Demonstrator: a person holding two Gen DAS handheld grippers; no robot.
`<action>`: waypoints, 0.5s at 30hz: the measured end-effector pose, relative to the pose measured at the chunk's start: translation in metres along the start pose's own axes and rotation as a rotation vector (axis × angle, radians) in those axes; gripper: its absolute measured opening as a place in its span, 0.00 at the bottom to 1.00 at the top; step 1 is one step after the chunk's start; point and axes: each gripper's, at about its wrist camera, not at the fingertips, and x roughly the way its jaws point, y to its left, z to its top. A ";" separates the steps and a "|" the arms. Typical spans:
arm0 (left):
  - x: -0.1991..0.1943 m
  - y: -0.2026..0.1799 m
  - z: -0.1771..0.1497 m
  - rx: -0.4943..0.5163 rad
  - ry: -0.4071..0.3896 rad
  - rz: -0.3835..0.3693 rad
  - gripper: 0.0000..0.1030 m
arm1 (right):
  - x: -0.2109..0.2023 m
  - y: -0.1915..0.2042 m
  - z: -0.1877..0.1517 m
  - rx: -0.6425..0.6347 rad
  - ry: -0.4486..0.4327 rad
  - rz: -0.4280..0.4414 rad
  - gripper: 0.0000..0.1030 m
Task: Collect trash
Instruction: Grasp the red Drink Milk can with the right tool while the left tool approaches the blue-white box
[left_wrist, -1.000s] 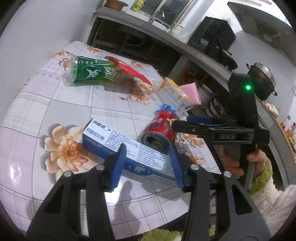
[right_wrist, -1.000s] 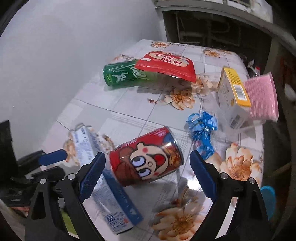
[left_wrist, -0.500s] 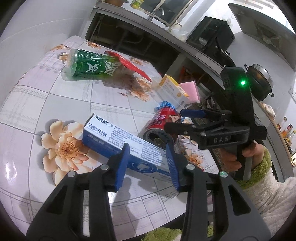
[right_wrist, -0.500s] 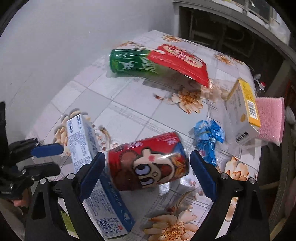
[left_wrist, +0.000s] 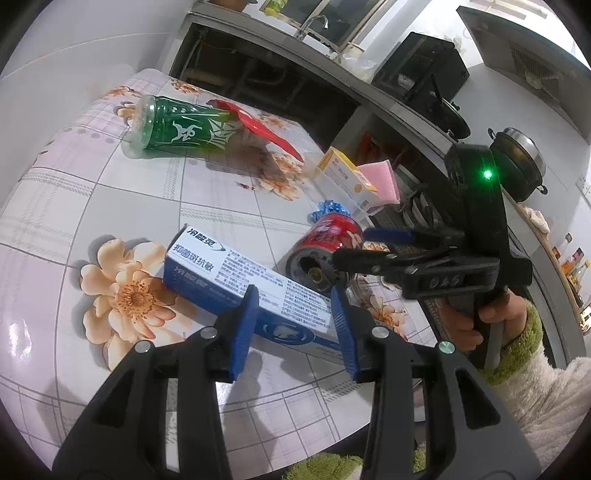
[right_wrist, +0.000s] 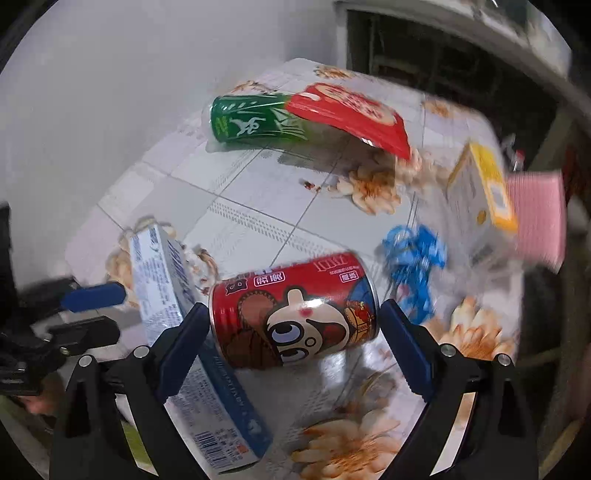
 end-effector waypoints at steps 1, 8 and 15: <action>-0.001 0.000 0.000 -0.001 -0.001 0.000 0.36 | 0.000 -0.008 -0.002 0.052 0.002 0.037 0.87; -0.002 0.003 -0.001 -0.007 0.001 -0.004 0.36 | 0.006 -0.079 -0.040 0.475 0.022 0.288 0.63; 0.000 0.002 -0.001 -0.003 0.006 0.003 0.36 | -0.012 -0.078 -0.054 0.484 -0.043 0.293 0.65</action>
